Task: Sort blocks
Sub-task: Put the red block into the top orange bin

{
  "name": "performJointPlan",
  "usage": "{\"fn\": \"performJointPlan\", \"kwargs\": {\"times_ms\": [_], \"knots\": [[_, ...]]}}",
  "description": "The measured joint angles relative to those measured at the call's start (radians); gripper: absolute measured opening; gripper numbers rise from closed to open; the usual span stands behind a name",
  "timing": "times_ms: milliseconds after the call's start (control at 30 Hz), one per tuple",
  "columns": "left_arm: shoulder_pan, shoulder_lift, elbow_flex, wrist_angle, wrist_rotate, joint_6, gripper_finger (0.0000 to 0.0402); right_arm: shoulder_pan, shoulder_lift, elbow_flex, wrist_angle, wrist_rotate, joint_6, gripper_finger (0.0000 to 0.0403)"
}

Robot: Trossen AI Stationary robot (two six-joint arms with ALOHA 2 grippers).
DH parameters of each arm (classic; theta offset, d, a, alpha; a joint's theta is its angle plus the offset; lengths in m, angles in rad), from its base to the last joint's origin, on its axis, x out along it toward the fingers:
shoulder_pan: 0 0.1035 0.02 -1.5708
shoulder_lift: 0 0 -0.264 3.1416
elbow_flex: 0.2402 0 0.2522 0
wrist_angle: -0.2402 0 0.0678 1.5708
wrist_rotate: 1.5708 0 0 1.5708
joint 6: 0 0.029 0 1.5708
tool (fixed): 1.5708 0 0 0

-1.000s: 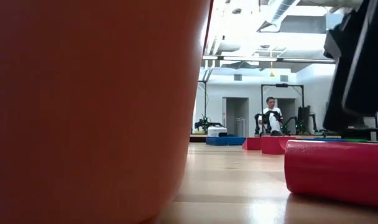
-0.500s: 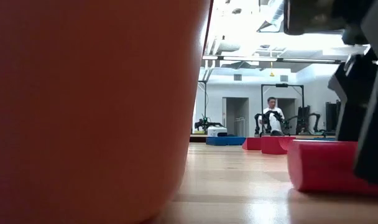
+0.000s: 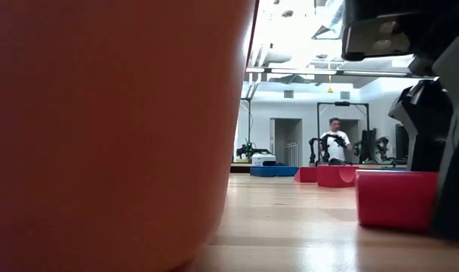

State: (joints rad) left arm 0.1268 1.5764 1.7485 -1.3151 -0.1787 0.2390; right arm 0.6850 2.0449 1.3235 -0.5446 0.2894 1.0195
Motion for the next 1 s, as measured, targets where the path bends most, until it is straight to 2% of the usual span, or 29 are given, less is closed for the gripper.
{"fn": "performJointPlan", "kwargs": {"times_ms": [200, 400, 533, 767, 1000], "knots": [[0.0, 0.0, 0.0, -0.002, 0.0, 0.0, 0.0228, -0.025, -0.031, 0.0, -0.054, -0.069, -0.039, 0.0106], [0.0, 0.0, 0.0, 0.004, 0.0, -0.04, 0.0228, -0.074, -0.155, -0.006, -0.303, -0.065, -0.136, 0.0105], [-0.008, 0.0, 0.005, 0.036, 0.013, -0.089, 0.0228, -0.124, -0.255, -0.007, -0.453, -0.033, -0.281, 0.0105], [-0.031, -0.028, 0.006, 0.104, 0.016, -0.24, 0.0228, -0.279, -0.432, -0.005, -0.558, -0.019, -0.599, 0.0109], [-0.068, -0.046, 0.006, 0.124, 0.011, -0.359, 0.0228, -0.503, -0.565, -0.005, -0.496, -0.018, -0.862, 0.0108]]}}
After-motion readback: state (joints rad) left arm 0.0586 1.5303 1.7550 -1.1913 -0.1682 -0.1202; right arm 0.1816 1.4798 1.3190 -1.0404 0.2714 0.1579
